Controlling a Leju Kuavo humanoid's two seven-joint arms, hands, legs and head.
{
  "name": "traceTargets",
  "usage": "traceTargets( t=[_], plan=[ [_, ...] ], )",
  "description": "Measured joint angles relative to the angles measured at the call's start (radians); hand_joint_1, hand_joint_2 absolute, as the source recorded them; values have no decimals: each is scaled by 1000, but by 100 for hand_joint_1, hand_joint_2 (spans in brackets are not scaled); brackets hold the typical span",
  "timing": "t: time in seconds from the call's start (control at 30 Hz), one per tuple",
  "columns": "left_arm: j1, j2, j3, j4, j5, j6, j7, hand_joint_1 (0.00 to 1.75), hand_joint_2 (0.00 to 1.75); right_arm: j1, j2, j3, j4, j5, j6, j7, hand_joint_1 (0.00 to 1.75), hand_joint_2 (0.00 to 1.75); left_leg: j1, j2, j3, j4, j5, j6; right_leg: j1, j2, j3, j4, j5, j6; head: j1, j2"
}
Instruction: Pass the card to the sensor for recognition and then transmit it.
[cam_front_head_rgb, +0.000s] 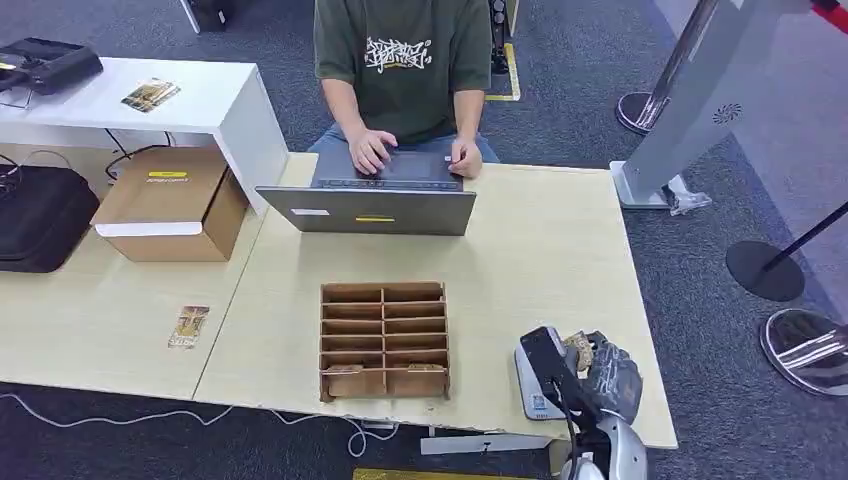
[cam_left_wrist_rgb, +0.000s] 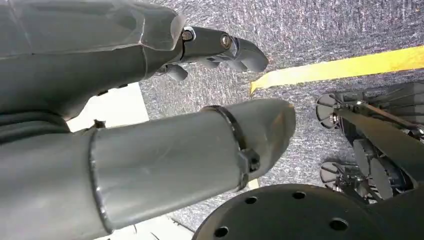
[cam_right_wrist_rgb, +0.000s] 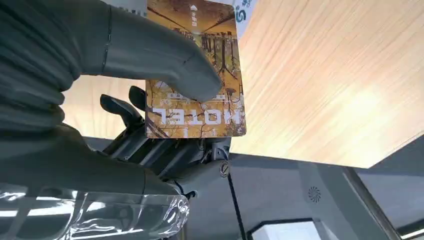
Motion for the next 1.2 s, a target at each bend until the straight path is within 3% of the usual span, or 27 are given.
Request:
traceTargets(
  t=[0.63,1.2],
  plan=[
    [-9,0,0,1,-19,11,4,0,0,-36,9,-5,79,-70,-12,-10,175,175,0,0,0,0,0,0,0,0,0,0,0,0,0,0],
    [-15,16,0,24,-35,30,9,0,0,-116,8,-99,240,-111,-18,-8,175,175,0,1,2,0,0,0,0,1,1,0,0,0,0,0]
  ],
)
